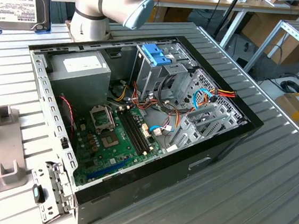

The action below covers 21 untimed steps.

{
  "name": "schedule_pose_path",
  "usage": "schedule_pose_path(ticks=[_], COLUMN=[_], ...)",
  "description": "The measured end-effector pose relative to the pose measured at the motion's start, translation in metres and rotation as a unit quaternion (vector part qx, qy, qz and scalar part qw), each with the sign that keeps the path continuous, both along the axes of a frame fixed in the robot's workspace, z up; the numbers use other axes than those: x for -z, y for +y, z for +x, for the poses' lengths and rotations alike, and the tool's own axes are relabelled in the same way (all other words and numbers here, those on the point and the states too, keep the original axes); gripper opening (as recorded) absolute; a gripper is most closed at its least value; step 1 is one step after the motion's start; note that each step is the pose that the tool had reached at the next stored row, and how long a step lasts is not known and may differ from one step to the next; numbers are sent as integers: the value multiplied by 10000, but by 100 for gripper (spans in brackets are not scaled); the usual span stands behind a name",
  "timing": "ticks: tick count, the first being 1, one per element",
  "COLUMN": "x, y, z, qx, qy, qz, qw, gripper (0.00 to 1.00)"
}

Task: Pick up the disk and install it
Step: 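Pick up the disk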

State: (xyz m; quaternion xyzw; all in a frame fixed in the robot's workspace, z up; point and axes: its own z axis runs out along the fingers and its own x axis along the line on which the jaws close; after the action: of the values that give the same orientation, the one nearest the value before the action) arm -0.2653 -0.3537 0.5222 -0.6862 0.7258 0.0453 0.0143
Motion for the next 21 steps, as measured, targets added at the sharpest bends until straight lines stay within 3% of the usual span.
schedule_pose_path(ticks=[13, 21], x=[4, 7], y=[-44, -85], z=[44, 122], qx=[0, 0], qy=[0, 0], qz=[0, 0], qw=[10000, 10000], gripper=[37, 37])
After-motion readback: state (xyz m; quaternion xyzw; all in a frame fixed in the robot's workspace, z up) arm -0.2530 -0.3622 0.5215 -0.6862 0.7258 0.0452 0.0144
